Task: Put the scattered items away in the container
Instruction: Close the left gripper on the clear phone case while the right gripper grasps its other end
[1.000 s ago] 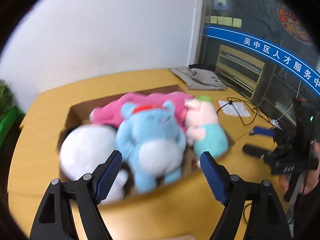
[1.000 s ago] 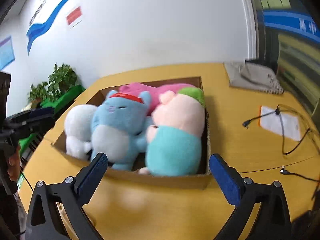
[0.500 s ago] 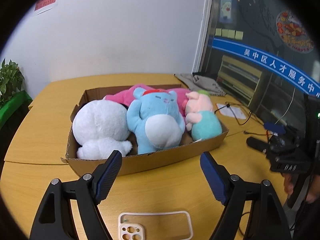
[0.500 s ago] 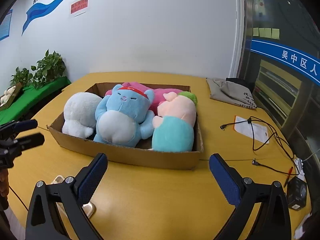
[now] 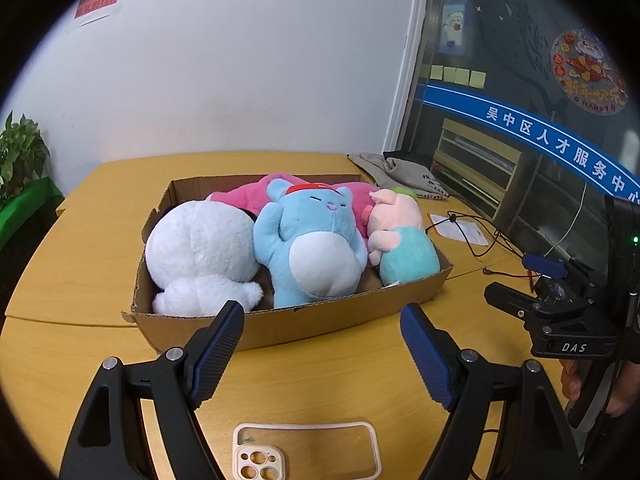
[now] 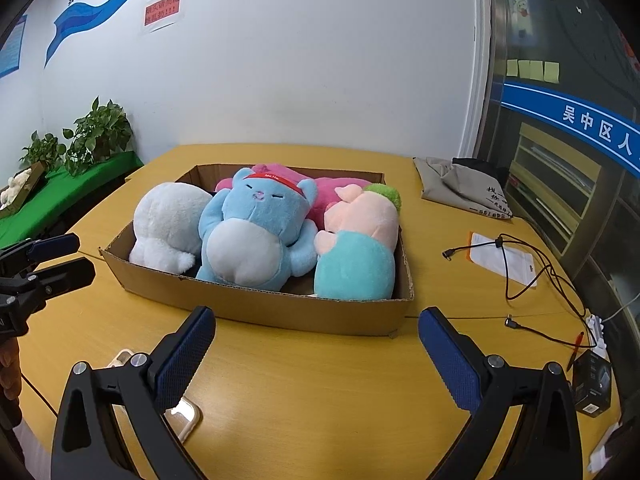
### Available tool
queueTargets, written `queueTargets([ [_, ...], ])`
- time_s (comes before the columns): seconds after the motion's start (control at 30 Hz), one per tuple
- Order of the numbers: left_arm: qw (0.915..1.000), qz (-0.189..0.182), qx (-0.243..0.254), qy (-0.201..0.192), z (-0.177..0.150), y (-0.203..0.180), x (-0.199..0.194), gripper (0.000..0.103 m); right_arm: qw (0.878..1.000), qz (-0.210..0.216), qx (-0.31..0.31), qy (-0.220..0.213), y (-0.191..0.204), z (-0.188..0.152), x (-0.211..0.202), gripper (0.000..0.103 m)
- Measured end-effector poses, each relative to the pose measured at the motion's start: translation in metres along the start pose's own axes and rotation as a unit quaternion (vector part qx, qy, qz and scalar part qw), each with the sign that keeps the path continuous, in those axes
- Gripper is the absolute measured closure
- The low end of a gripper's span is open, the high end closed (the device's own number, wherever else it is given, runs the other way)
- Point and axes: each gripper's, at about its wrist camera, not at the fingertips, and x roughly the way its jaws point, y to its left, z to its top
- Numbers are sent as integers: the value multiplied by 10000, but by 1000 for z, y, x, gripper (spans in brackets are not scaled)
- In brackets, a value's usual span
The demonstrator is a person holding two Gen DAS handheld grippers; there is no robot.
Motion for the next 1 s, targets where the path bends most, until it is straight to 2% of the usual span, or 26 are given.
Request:
queueTargets([
  [0.17, 9993, 1, -36, 363, -23, 20, 2, 22, 9993, 280, 43, 234, 11, -19, 4, 0],
  [0.27, 9970, 98, -54, 765, -49, 39, 9, 23, 9948, 680, -113, 754, 34, -55, 20, 0],
  [0.4, 9899, 200, -258, 1376, -78, 66, 31, 23, 9833, 1156, 16, 1404, 65, -100, 47, 2],
  [0.53, 9828, -37, -445, 1790, -101, 78, 52, 25, 9777, 1204, 85, 1716, 85, -119, 70, 7],
  [0.6, 9797, -149, -502, 1935, -110, 79, 61, 32, 9767, 1132, 123, 1817, 86, -123, 80, 14],
  [0.67, 9773, -228, -418, 2065, -117, 76, 67, 41, 9770, 1107, 52, 1825, 88, -125, 84, 13],
  [0.77, 9769, -456, 81, 2087, -119, 67, 67, 39, 9708, 1649, -458, 1679, 95, -125, 80, 12],
  [0.83, 9736, -666, 668, 2077, -117, 61, 64, 38, 9690, 1787, -1131, 1279, 99, -122, 70, 2],
  [0.87, 9698, -728, 1021, 2090, -116, 57, 63, 38, 9664, 1818, -1443, 1102, 101, -120, 67, 1],
  [0.9, 9642, -771, 1423, 2101, -115, 52, 62, 36, 9585, 1927, -1874, 948, 104, -117, 63, 0],
  [0.93, 9542, -804, 1957, 2115, -115, 47, 61, 34, 9479, 2060, -2272, 869, 107, -115, 61, 0],
  [0.97, 9443, -814, 2369, 2133, -115, 43, 60, 28, 9343, 2232, -2653, 835, 111, -114, 58, 0],
  [1.0, 9332, -827, 2729, 2188, -116, 40, 61, 27, 9148, 2503, -3058, 840, 116, -112, 57, 0],
])
